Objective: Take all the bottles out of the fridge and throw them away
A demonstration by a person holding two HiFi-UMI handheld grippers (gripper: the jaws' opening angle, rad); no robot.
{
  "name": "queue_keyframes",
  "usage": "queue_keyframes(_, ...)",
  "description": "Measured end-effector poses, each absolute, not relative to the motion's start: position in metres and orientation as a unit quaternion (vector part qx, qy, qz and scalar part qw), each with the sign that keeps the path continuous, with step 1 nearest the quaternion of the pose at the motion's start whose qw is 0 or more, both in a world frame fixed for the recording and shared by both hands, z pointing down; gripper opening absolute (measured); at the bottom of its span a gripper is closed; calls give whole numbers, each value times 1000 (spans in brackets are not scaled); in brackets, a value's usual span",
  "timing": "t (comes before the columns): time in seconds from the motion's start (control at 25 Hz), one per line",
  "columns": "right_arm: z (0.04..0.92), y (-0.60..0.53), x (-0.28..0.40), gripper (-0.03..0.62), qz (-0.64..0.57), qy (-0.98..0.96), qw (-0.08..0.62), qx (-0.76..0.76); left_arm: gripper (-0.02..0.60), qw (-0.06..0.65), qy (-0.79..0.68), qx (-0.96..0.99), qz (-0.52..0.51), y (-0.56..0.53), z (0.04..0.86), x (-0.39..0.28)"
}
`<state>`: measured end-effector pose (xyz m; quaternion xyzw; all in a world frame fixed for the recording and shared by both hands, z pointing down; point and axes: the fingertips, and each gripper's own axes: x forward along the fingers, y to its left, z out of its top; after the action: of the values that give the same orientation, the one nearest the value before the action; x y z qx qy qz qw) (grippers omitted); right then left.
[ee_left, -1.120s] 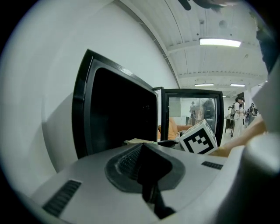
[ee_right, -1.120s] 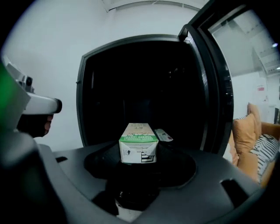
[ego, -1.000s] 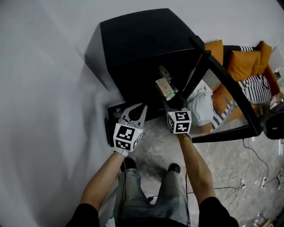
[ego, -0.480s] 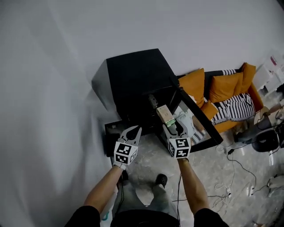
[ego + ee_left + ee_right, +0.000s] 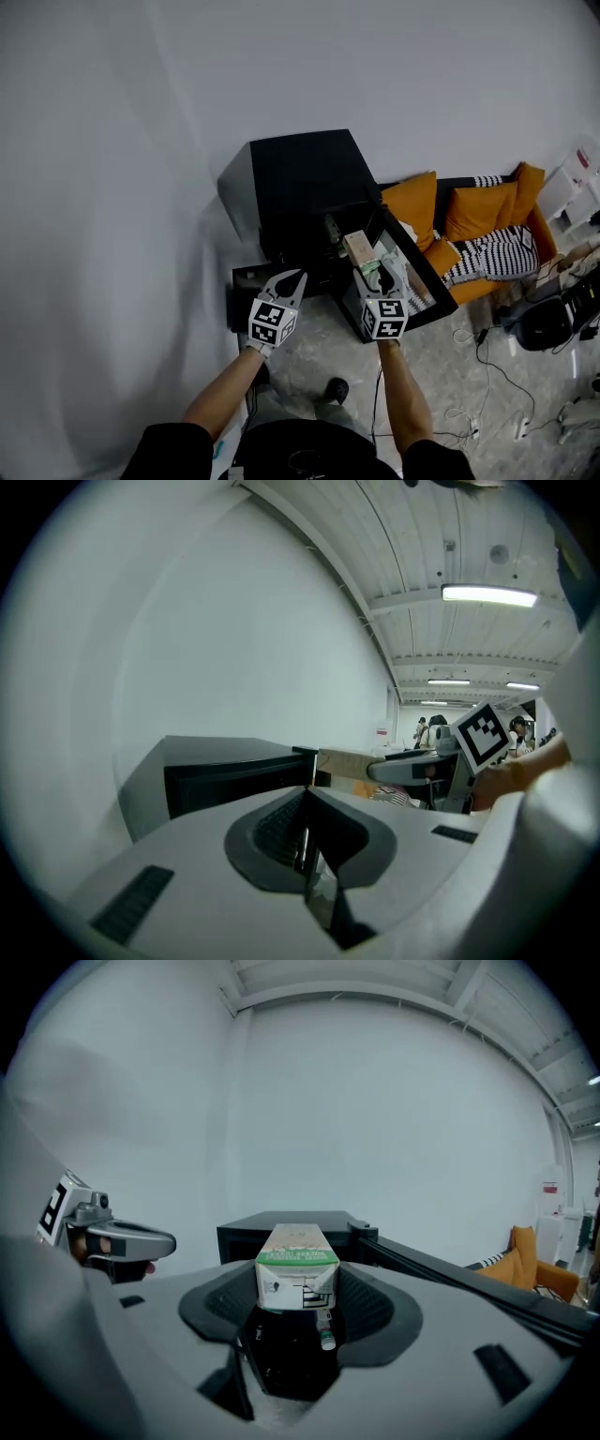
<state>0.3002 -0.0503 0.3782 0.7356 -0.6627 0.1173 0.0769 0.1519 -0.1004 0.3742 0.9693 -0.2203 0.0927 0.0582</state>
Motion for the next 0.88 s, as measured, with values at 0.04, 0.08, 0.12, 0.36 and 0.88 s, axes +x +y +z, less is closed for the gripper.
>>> queue_keyframes(0.04,375,-51,300,268,115,-665,78,734,6,58,-223,969,89,-101,371,152)
queue_keyframes(0.08,372,-50,300,268,113,-666,79,733,6,58,-225,969,86,-100,367,153)
queue_keyframes(0.12,370,-50,301,268,112,-667,80,732,6,57,-226,969,84,-100,364,153)
queue_keyframes(0.36,356,-50,309,268,103,-666,84,734,6,48,-223,971,76,-102,349,159)
queue_keyframes(0.88,345,-62,292,268,99,-683,79,719,6,35,-245,966,71,-109,332,137)
